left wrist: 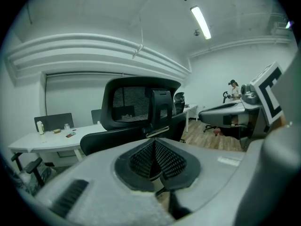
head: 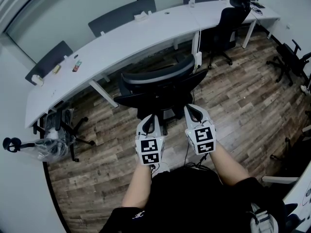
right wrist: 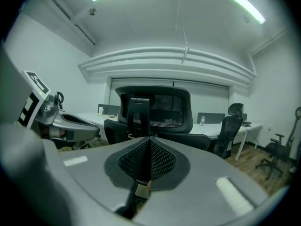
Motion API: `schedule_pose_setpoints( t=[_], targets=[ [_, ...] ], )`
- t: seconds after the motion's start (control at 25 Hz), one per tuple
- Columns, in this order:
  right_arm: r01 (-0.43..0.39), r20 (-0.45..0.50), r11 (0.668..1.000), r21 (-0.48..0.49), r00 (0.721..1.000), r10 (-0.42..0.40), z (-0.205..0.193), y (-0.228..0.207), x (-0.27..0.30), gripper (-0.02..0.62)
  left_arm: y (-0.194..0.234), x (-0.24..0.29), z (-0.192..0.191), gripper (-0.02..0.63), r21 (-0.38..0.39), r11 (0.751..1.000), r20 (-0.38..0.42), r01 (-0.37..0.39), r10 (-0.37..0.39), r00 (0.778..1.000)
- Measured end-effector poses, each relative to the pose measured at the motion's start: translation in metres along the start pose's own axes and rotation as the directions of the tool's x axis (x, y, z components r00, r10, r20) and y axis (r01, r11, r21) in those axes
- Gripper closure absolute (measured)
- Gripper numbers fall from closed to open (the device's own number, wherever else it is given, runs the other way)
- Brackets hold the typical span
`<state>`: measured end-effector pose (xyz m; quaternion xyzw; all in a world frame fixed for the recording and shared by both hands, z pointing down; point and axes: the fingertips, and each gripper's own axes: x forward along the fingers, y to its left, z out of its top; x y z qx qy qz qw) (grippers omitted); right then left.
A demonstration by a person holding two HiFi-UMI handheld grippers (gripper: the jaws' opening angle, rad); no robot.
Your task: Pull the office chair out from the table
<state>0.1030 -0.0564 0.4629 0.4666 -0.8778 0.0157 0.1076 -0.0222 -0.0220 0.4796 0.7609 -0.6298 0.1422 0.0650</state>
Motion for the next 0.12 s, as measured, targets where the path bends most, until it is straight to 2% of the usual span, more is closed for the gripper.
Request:
schedule_pose_setpoints(
  t=[0.12],
  targets=[
    [0.001,-0.008,1.0,0.002,1.0,-0.001,0.0,-0.0017,0.0007,0.589,0.0015,0.0004,0.0017,0.605,0.002,1.0,0.001,-0.001,0.001,1.0]
  ],
)
